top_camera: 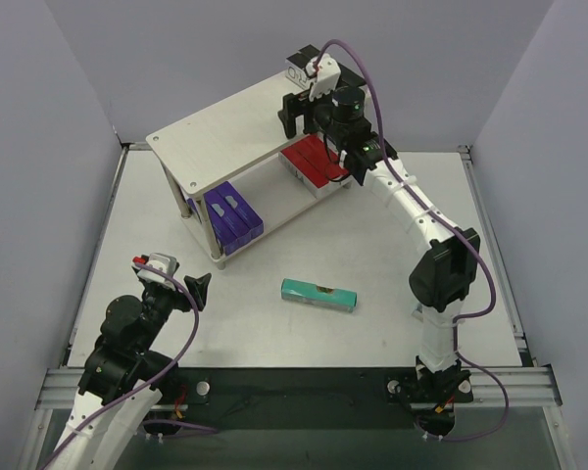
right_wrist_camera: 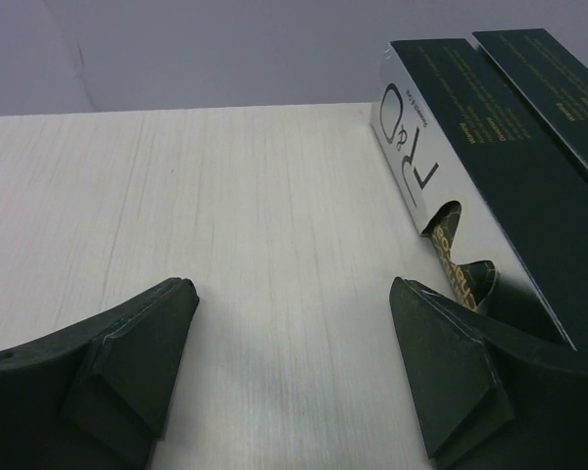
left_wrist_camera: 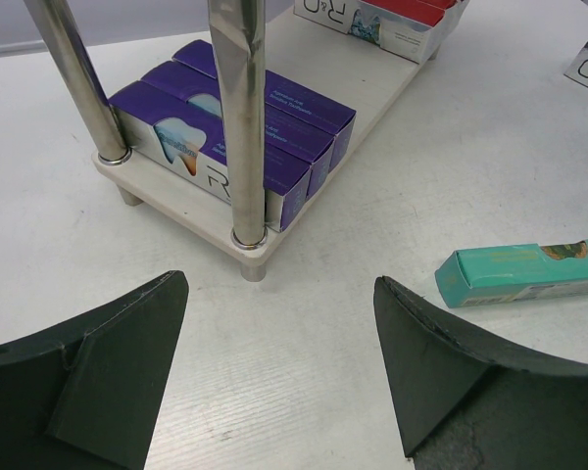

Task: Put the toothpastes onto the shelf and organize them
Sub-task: Place the toothpaste on the shelf, then pick up the toothpaste from the center of the board.

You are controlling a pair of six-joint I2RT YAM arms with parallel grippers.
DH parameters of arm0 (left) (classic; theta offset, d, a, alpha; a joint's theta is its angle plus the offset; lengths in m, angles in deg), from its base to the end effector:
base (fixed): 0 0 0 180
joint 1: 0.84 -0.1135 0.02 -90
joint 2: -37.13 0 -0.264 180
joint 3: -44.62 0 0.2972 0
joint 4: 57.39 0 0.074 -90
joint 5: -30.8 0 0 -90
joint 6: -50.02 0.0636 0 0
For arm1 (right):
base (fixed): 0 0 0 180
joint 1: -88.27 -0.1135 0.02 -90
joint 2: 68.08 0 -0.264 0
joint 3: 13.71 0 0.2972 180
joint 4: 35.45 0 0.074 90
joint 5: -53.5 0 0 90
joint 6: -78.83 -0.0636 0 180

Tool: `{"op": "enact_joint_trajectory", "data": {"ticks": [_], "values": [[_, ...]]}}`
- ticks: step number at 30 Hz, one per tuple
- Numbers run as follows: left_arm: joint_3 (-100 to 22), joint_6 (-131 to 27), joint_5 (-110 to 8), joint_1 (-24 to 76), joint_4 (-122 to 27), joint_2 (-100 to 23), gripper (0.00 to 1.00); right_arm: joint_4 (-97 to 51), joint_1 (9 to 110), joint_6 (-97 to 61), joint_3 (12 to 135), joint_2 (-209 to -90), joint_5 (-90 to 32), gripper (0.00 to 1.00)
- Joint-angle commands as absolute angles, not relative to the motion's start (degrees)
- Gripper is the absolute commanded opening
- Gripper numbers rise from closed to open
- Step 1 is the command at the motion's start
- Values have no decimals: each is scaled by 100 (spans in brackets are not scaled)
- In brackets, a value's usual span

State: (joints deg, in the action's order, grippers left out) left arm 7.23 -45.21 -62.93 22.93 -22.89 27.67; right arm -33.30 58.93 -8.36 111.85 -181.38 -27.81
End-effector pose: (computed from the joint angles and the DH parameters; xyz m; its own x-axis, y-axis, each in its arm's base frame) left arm 0.1469 -0.0602 0.2804 -0.1355 -0.0397 -0.9900 0.3321 0.9396 -0.0831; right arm 0.4744 0.2777 0.4431 0.1829 0.0472 -0.9820 -0.6058 0.7921 -0.0748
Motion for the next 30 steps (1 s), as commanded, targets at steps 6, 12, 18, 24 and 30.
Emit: {"op": "enact_joint_trajectory", "data": {"ticks": [6,12,18,24,30], "values": [[695,-4446,-6316,2245,-2588,2816,88,-3128,5865,-924,11063,-16785,-1971,85],[652,-4446,-6377,2237,-2553,2877,88,-2557,6356,-1117,10175,-15625,-2226,85],[669,-4455,-6369,2219,-2588,3009,88,-2109,7068,-1354,8577,-14342,-2622,85],[652,-4481,-6333,2202,-2597,3045,88,-1467,8166,-1407,7460,-13621,-2736,86],[625,-4516,-6404,2184,-2597,3080,88,-1405,9722,-2416,6248,-13602,-2342,87]]}}
